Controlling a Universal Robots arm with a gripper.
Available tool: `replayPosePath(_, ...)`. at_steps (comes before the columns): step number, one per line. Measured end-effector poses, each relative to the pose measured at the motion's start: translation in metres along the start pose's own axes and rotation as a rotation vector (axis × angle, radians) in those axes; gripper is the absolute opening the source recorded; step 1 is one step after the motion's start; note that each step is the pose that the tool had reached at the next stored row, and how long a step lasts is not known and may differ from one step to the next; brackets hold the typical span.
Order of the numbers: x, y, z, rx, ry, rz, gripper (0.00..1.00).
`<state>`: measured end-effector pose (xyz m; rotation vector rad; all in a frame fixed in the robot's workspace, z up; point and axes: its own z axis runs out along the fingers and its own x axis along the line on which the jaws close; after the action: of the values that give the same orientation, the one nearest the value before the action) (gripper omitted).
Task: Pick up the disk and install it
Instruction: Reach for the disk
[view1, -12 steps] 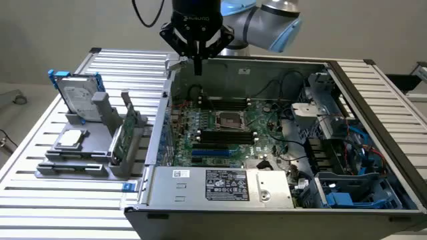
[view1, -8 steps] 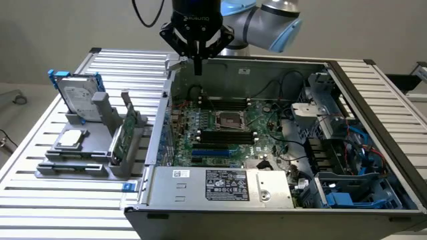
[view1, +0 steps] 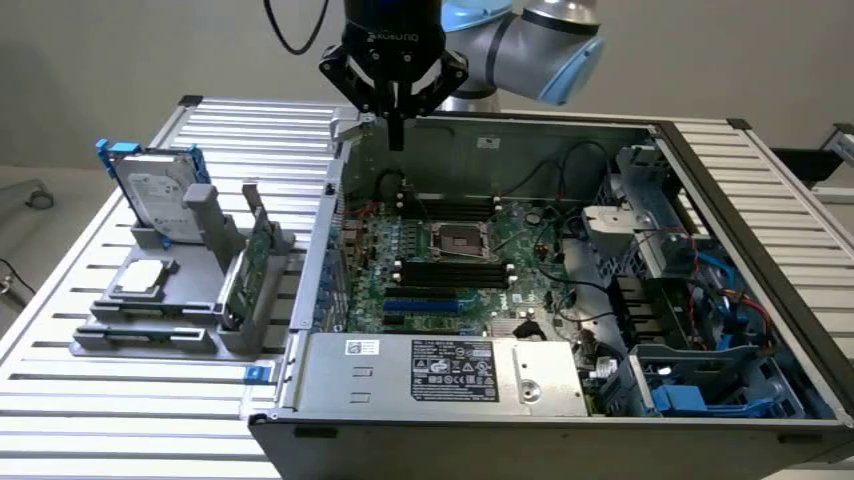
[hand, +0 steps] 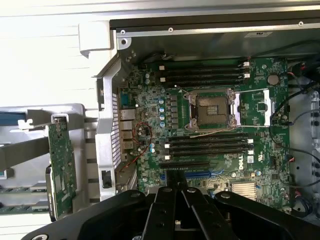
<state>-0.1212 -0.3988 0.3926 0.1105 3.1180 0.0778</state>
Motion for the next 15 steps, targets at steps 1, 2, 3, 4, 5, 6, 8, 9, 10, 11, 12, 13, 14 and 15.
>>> replayPosePath(1, 0.000, 0.0000, 0.0000, 0.0000, 0.0000, 0.000, 0.11)
replayPosePath(2, 0.000, -0.0001, 0.0000, 0.0000, 0.0000, 0.000, 0.11)
replayPosePath(3, 0.002, -0.0003, -0.0001, -0.0001, 0.0003, 0.000, 0.11)
replayPosePath(4, 0.006, -0.0005, -0.0002, 0.0000, 0.0000, -0.001, 0.11)
replayPosePath(5, 0.010, -0.0008, -0.0002, 0.0000, 0.0001, -0.001, 0.11)
replayPosePath(6, 0.015, -0.0011, -0.0003, 0.0000, 0.0001, -0.001, 0.11)
replayPosePath(8, 0.023, -0.0018, -0.0002, 0.0002, 0.0000, -0.001, 0.11)
replayPosePath(9, 0.028, -0.0021, -0.0001, 0.0012, 0.0000, -0.001, 0.11)
replayPosePath(10, 0.033, -0.0024, 0.0001, 0.0022, 0.0000, -0.001, 0.11)
replayPosePath(11, 0.037, -0.0028, 0.0003, 0.0031, -0.0002, -0.001, 0.11)
replayPosePath(12, 0.042, -0.0031, 0.0006, 0.0041, -0.0002, -0.001, 0.11)
replayPosePath(13, 0.046, -0.0034, 0.0009, 0.0047, -0.0003, -0.001, 0.11)
replayPosePath(14, 0.051, -0.0038, 0.0012, 0.0053, -0.0003, -0.001, 0.11)
replayPosePath(15, 0.055, -0.0041, 0.0016, 0.0061, -0.0004, -0.001, 0.11)
